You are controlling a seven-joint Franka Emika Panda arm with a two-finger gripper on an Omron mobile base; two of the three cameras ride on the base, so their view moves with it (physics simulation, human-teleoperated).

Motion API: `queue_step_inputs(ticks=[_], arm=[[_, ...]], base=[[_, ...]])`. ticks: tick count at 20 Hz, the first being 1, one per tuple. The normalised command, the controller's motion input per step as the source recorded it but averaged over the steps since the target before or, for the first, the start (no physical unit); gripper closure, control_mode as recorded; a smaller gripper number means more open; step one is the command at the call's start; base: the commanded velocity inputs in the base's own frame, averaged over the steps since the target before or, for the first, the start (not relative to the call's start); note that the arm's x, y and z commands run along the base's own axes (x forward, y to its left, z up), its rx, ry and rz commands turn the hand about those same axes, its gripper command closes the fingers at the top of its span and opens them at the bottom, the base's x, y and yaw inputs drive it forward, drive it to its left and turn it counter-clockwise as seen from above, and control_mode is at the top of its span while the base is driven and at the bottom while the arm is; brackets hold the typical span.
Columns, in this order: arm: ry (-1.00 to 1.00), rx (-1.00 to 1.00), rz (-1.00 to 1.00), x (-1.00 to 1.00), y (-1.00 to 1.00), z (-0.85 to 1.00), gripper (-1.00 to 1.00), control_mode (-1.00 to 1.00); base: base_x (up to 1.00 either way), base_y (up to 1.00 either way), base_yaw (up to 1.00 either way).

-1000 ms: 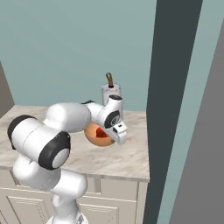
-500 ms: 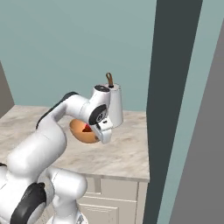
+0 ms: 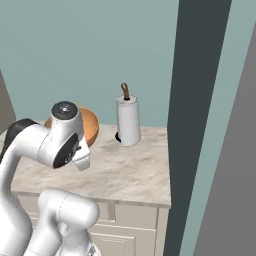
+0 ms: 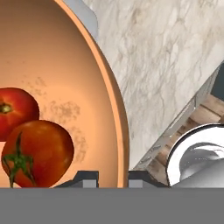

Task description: Place the bowl with the tomatos on the second highest shelf of the fridge. Place the bowl with the fish and steak on the top shelf of the fridge.

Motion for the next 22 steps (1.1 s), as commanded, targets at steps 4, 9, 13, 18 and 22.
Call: queue_step_inputs(ticks=[4,9,13,18,22], arm=[[-0.08,0.00,0.00,-0.15,0.02,0.06,1.00,-1.00],[0.00,0.00,0.00,0.00,0.00,0.00,1.00,1.00],[0.00,0.00,0.00,0.00,0.00,0.00,1.00,1.00],[0.00,0.00,0.00,0.00,0.00,0.00,1.00,1.00],[0.00,0.00,0.00,0.00,0.00,0.00,1.00,1.00]], base=[[0.00,0.00,0.00],[-0.40,-0.01,0.03],[-0.98,-0.13,0.09],[-1.00,-0.11,0.13],[-1.00,-0.08,0.18]])
